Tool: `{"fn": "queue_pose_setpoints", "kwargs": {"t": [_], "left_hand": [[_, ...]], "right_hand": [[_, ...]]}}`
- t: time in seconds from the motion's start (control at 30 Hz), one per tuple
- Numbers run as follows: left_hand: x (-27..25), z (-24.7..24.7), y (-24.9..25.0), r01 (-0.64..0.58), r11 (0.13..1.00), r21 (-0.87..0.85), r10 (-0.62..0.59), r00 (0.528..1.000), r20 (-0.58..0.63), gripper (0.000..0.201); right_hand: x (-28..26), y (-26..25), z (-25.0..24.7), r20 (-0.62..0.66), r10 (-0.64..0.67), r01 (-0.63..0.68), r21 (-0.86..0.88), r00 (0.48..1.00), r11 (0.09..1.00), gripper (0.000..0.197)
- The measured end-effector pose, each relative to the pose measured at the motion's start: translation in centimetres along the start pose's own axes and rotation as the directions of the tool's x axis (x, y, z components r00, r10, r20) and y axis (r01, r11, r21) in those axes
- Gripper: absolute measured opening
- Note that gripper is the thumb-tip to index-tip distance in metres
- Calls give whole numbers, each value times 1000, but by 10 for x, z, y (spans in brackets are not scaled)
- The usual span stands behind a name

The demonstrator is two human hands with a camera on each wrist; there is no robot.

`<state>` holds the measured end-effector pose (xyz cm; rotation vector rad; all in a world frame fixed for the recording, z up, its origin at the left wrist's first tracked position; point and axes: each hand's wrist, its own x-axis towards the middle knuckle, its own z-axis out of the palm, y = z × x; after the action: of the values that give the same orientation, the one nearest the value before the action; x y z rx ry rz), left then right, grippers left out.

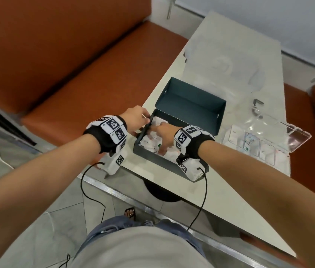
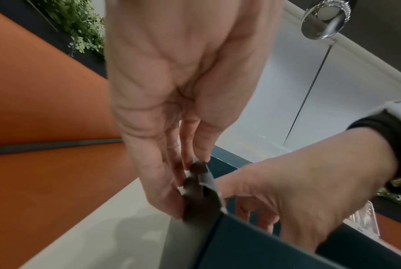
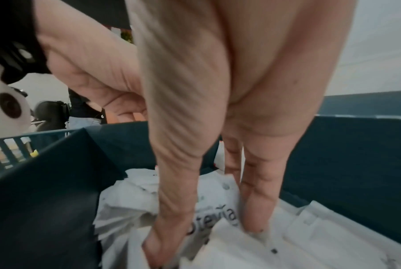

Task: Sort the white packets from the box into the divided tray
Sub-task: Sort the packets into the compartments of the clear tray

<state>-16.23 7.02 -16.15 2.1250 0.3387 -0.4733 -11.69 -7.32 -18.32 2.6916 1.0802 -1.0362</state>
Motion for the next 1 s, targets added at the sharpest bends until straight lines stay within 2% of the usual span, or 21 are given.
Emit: {"fn": "queue_pose_setpoints", "kwargs": {"t": [0.13,0.27,0.4,0.57,0.73,0.8,0.87,1.0], "left_hand": [[0,0,-1,0,1000,-11,0,1000,3,30],[-1,0,0,13,1000,-14,-12,1000,19,29],[1,0,-1,3,1000,-29,-3,1000,21,27],[1,-1,0,24,997,-67,-21,999,36,26],[0,1,2,16,999,-41,-15,1000,18,26],[-1,1,2,16,999,-39,-16,1000,19,27],[-2,0,2,15,999,-37,-14,1000,21,27],[-4,1,4,6,1000,-3,-6,1000,9,30]], "right_hand": [[-3,1,-1,-20,14,-13,25,1000,1000,72],[-8,0,-4,-21,34,-33,39,999,999,70],[-11,-3,-3,-44,54,-49,121,998,991,74],[-8,-4,1,17,59,-62,284,998,957,71],[-3,-2,1,29,65,-71,379,997,922,48],[-2,-4,0,31,58,-65,387,998,920,54],[-3,-5,-2,-5,56,-49,404,998,913,62],[-6,-6,-11,-189,14,61,383,982,922,35]]}}
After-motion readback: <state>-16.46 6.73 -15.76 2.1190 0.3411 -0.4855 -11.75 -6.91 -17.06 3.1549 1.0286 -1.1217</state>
